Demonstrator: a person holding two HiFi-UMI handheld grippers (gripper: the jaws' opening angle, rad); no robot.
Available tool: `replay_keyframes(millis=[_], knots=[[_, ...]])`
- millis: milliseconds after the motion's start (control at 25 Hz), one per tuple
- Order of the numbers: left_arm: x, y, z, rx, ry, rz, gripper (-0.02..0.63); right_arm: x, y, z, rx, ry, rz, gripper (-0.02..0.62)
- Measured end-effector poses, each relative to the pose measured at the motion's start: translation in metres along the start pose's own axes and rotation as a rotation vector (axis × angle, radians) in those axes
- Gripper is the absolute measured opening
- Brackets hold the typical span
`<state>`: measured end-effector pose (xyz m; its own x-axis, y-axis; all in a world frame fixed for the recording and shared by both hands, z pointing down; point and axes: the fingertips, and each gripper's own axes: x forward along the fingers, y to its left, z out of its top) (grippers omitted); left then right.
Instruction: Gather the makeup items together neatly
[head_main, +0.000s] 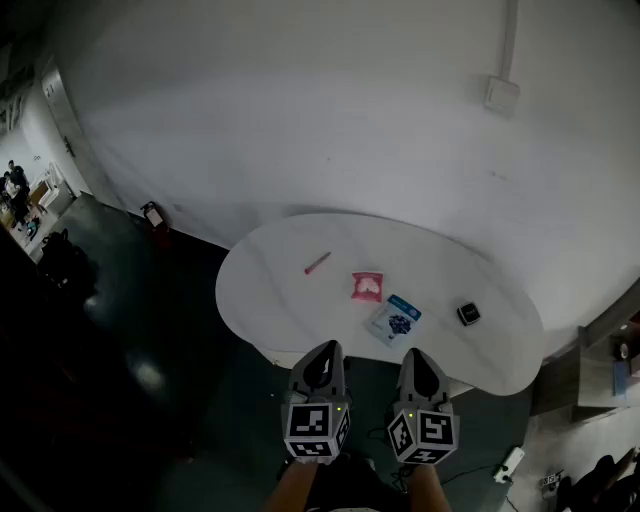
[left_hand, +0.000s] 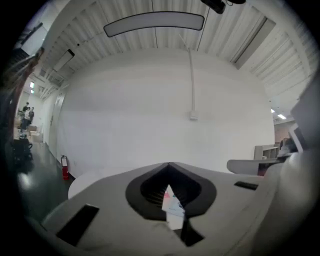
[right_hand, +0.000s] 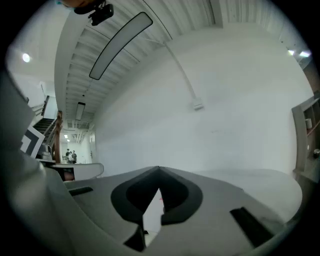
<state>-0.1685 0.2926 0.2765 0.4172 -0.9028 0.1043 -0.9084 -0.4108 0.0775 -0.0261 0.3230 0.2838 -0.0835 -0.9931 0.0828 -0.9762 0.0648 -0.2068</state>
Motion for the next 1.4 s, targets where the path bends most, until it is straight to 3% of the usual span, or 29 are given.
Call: replay_keyframes(millis=[840, 1400], knots=[[0.006, 0.003, -0.001, 0.006, 0.0, 0.027, 0.032, 0.011, 0.001, -0.005, -0.018, 0.009, 0.025, 0.002], [0.004, -0.025, -0.021, 0.015, 0.036, 0.078, 0.032, 0.0, -0.031, -0.013, 0.001, 0.036, 0.075, 0.002]])
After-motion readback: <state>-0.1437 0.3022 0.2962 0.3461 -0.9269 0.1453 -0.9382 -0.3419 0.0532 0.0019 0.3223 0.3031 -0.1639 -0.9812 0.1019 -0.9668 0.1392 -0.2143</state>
